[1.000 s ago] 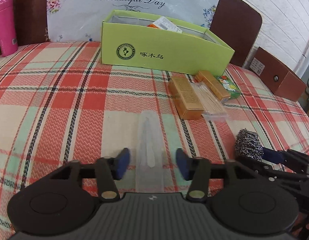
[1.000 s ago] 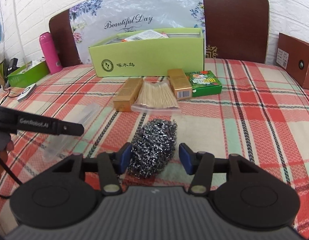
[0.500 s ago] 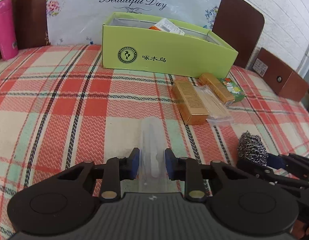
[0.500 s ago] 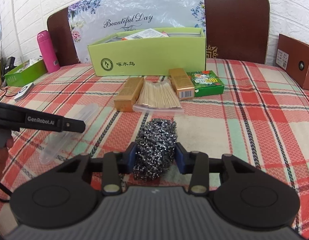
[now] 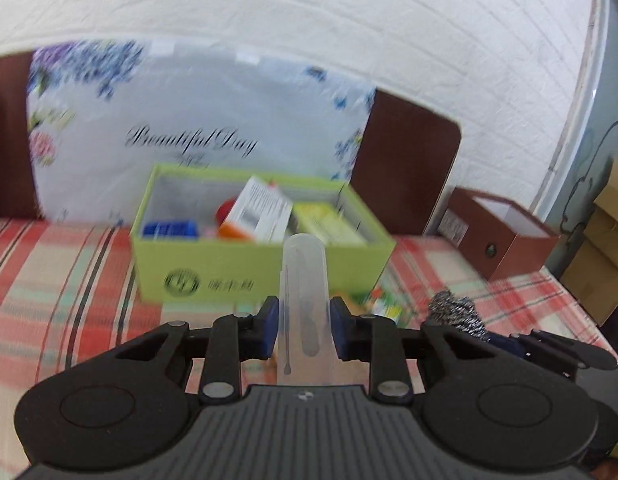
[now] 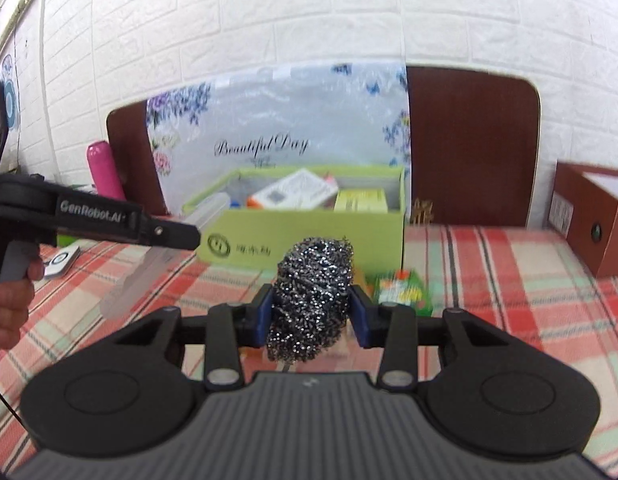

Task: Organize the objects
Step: 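Lift the tube and steel wool toward the lime-green box, then lower the tube and steel wool into the lime-green box and open both tools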

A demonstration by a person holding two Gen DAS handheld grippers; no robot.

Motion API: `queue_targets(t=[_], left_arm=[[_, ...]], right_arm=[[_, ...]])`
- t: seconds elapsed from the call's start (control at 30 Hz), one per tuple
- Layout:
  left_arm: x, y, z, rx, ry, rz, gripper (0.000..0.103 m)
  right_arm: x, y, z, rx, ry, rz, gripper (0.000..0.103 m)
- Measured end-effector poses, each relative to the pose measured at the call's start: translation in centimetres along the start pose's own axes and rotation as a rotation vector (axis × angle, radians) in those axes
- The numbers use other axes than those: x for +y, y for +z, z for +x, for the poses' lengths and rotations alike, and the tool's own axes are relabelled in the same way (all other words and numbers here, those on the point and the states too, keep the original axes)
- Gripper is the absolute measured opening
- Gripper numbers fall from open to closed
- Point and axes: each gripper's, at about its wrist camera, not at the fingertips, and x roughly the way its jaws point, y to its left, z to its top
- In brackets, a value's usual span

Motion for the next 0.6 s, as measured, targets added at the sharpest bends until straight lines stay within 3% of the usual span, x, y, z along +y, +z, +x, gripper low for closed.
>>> queue_targets(t=[0.1, 0.3, 0.6], left_arm=[[-1.1, 2.3, 1.6, -0.023, -0.012, 0.018, 0.028], [-2.0, 5.8, 6.6, 0.008, -0.056, 0.007, 0.028], [1.4, 9.0, 13.8, 0.047, -0.035, -0.038, 0.028]], right_arm=[[-0.5, 2.0, 1.2, -0.037, -0.02, -0.036, 0.039], [-2.1, 5.5, 5.1, -0.083, -0.064, -0.067, 0.039], [-4.3, 8.4, 13.5, -0.09, -0.091, -0.099, 0.039]])
